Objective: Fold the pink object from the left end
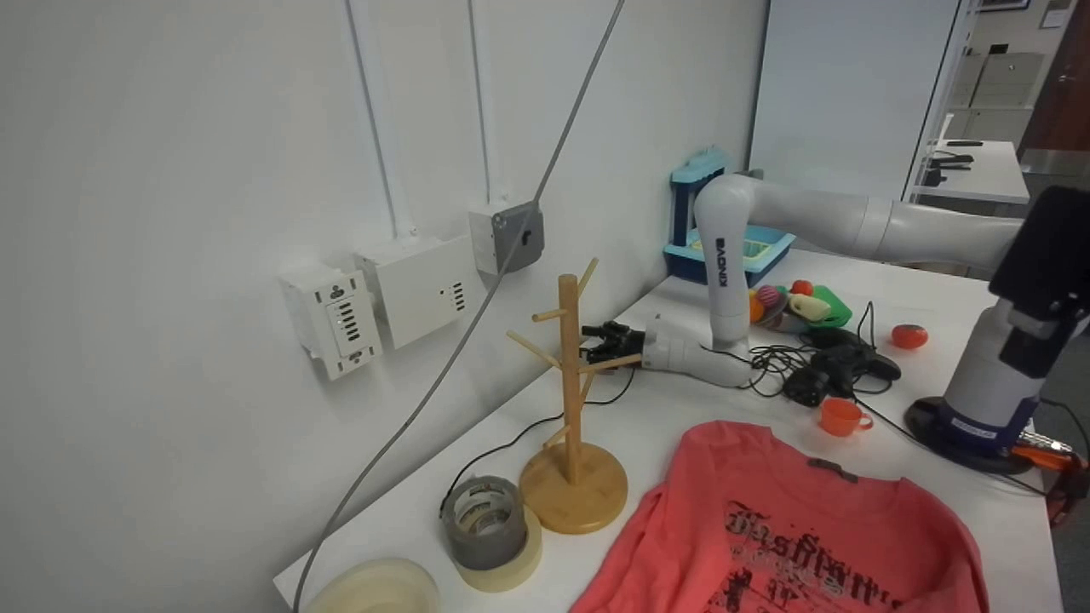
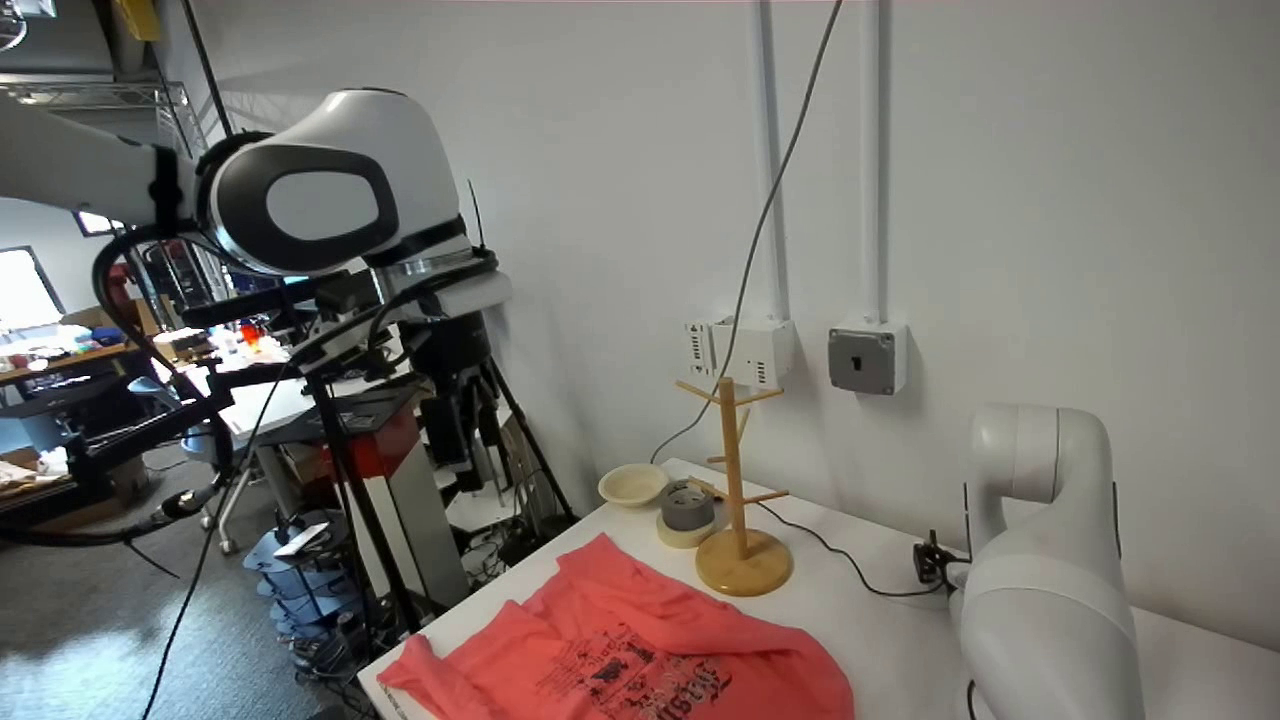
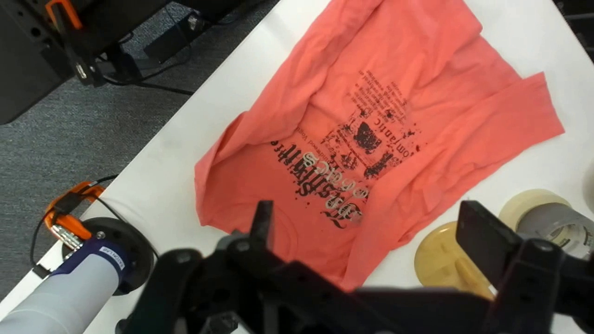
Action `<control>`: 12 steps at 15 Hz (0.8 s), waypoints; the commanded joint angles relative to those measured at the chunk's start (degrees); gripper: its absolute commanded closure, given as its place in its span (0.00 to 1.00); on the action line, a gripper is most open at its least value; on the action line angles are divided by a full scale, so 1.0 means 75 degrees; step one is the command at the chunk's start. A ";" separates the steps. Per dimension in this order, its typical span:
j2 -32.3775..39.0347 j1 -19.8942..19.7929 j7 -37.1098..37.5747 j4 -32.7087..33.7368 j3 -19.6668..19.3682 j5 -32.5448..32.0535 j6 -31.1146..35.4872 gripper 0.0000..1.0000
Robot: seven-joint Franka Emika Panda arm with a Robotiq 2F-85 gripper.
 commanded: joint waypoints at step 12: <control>0.0436 0.0394 0.0798 -0.0856 0.0045 0.0692 0.1366 0.00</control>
